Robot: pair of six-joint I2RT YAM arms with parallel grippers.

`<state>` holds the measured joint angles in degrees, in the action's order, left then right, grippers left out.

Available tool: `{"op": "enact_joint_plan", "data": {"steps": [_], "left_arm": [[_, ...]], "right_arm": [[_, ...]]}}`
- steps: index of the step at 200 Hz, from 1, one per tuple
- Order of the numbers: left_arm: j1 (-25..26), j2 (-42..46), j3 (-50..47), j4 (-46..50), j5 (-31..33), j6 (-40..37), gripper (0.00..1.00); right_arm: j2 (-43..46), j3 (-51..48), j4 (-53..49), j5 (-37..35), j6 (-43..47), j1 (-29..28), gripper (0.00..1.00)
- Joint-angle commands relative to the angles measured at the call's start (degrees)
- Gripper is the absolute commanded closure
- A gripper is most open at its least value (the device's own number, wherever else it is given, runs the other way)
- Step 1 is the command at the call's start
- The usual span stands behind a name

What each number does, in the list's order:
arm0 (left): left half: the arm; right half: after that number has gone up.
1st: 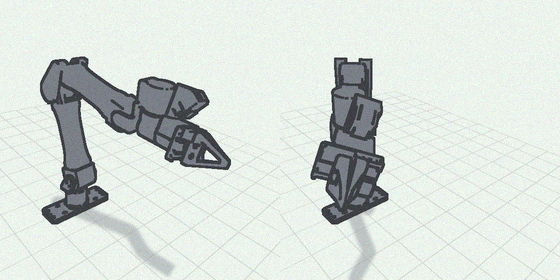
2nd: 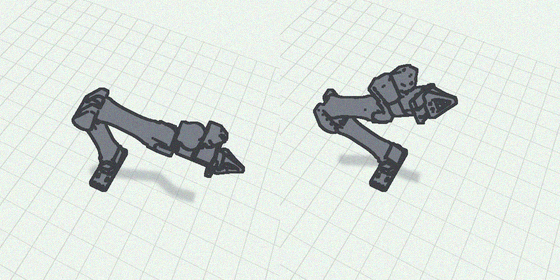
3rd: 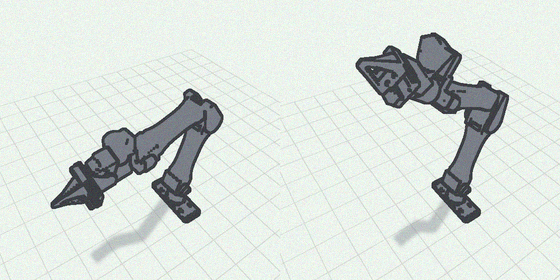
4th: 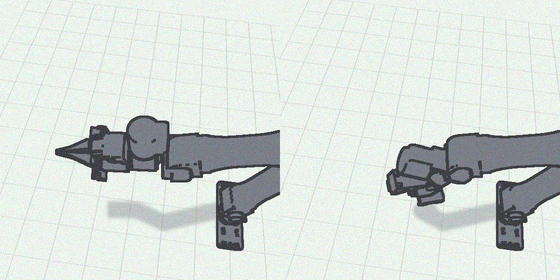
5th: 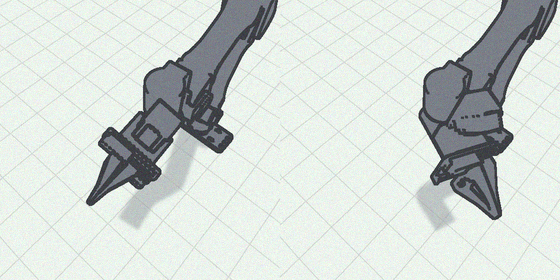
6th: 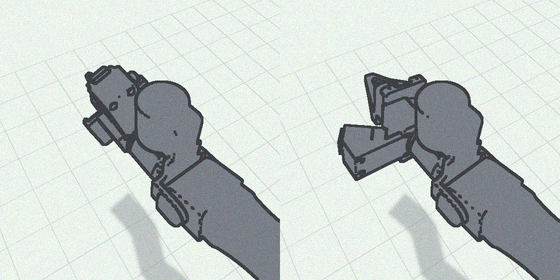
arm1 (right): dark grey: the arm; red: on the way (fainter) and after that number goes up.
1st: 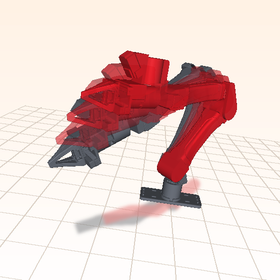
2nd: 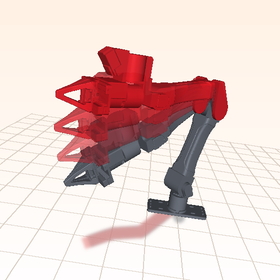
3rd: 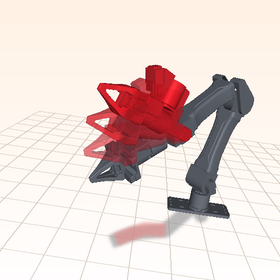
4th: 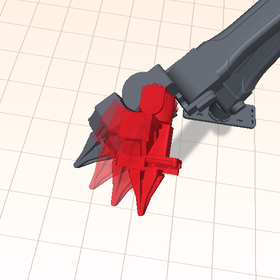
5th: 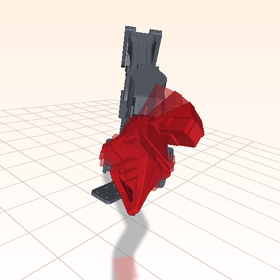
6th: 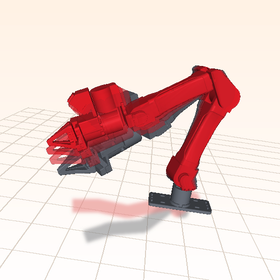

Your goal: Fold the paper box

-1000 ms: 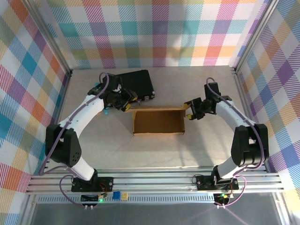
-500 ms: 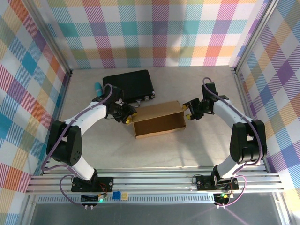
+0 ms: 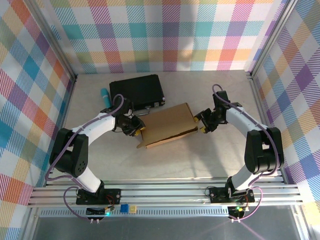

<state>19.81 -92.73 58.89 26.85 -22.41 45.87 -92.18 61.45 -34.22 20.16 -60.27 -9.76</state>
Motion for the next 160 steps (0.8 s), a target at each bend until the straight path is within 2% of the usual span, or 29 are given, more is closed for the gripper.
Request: {"op": "enact_joint_plan", "data": {"steps": [1,41,71,96,132,160], "left_arm": [[0.6,0.4,-1.4,4.2,4.7,-3.8,0.69],[0.7,0.1,-0.7,6.0,7.2,-7.0,0.68],[0.7,-1.3,1.7,8.3,8.1,-10.0,0.68],[0.7,-1.8,2.7,9.4,8.5,-11.7,0.65],[0.7,-2.4,3.8,10.2,8.4,-13.7,0.63],[0.7,-2.1,4.9,10.1,7.7,-14.1,0.62]], "right_arm": [[-0.2,1.6,-4.0,-2.2,5.6,0.2,0.43],[2.8,6.1,-5.5,-3.6,16.9,1.6,0.30],[0.7,9.8,-5.4,1.3,26.2,3.1,0.24],[-4.9,12.3,-5.8,9.6,32.4,3.3,0.23],[-7.8,12.0,-3.0,15.8,37.4,3.3,0.22],[-10.8,14.7,-6.8,15.0,41.1,3.3,0.21]]}}
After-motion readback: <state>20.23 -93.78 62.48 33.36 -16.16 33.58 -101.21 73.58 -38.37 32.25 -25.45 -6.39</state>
